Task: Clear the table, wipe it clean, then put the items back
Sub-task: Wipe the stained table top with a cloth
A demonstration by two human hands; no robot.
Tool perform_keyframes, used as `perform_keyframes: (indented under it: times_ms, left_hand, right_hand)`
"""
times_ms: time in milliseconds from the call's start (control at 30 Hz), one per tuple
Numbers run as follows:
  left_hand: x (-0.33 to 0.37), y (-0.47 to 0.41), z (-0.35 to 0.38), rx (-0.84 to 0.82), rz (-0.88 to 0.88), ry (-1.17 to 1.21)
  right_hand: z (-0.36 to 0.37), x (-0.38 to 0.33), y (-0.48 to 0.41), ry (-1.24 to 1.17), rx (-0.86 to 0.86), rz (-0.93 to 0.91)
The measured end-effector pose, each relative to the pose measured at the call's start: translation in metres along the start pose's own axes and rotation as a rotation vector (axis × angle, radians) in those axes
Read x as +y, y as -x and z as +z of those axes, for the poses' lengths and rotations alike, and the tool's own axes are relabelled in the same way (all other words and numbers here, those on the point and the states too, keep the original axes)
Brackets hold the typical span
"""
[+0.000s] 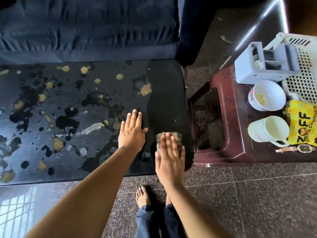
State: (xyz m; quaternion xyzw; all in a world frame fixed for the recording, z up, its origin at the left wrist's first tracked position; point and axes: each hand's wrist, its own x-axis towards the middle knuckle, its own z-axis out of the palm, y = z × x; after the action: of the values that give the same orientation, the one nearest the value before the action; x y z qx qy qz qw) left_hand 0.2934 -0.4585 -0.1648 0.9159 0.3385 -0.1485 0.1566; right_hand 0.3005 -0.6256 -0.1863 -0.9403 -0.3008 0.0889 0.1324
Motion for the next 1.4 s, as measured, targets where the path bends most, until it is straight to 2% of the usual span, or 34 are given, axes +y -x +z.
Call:
perform_keyframes:
  times_ms: [100,133,167,200,333,367,400,433,533,567,600,633,767,833,900,967,1100,1133,1167,1300,1400]
  left_hand:
    - [-0.002,0.001,-0.001,0.000,0.007,-0.004]
    - [-0.002,0.000,-0.002,0.001,0.009,0.000]
    - [-0.001,0.000,-0.002,0.003,0.011,0.000]
    - [-0.001,0.000,-0.001,0.010,0.011,-0.003]
    - [-0.003,0.000,0.001,0.028,0.014,0.010]
    - [-0.003,0.000,0.002,0.032,0.015,0.015]
    - [-0.003,0.000,0.001,0.032,0.018,0.020]
    - [-0.003,0.000,0.000,0.030,0.024,0.023]
    - [-0.009,0.000,-0.003,0.022,0.053,0.000]
    - [-0.010,-0.001,-0.004,0.022,0.061,-0.014]
    - [-0.011,-0.001,-0.004,0.021,0.067,-0.029]
    - [-0.012,-0.001,-0.004,0.021,0.070,-0.037]
    - [-0.014,-0.002,0.000,0.036,0.080,-0.036]
    - [-0.016,-0.002,0.003,0.052,0.089,-0.024]
    - [-0.017,-0.001,0.003,0.063,0.092,-0.018]
    - [-0.017,-0.001,0.002,0.060,0.098,-0.019]
    - [-0.018,0.000,-0.005,0.056,0.113,-0.019]
    - [-0.019,-0.002,-0.007,0.055,0.125,-0.037]
    - [-0.020,-0.003,-0.008,0.047,0.138,-0.060]
    - [-0.024,-0.004,-0.009,0.043,0.159,-0.093]
    - [-0.022,-0.002,-0.007,0.059,0.150,-0.059]
  right_hand:
    - [-0.009,0.040,0.007,0.121,-0.103,-0.549]
    - [-0.014,0.057,0.003,0.166,-0.121,-0.663]
    - [-0.017,0.069,-0.002,0.189,-0.122,-0.683]
    - [-0.018,0.074,-0.006,0.174,-0.113,-0.606]
    - [-0.007,0.020,-0.012,0.033,0.008,0.050]
    - [-0.004,0.004,-0.013,0.000,0.025,0.112]
    - [-0.002,-0.006,-0.013,-0.019,0.017,0.099]
    - [-0.001,-0.008,-0.011,-0.008,-0.011,0.018]
    - [-0.007,0.028,0.002,0.102,-0.114,-0.495]
    - [-0.012,0.046,0.004,0.135,-0.132,-0.614]
    - [-0.015,0.062,0.004,0.147,-0.123,-0.642]
    - [-0.018,0.072,0.002,0.132,-0.086,-0.575]
    - [-0.018,0.055,-0.018,0.001,0.006,-0.045]
    - [-0.014,0.032,-0.033,0.032,0.025,0.080]
    - [-0.010,0.015,-0.048,0.037,0.016,0.103]
    - [-0.007,0.006,-0.053,0.050,-0.009,0.009]
    - [-0.013,0.039,-0.026,0.129,-0.184,-0.589]
    - [-0.016,0.054,-0.023,0.146,-0.193,-0.647]
    - [-0.018,0.066,-0.022,0.146,-0.159,-0.606]
    - [-0.020,0.053,-0.045,0.042,-0.032,-0.015]
    - [-0.014,0.015,-0.068,0.068,-0.031,0.071]
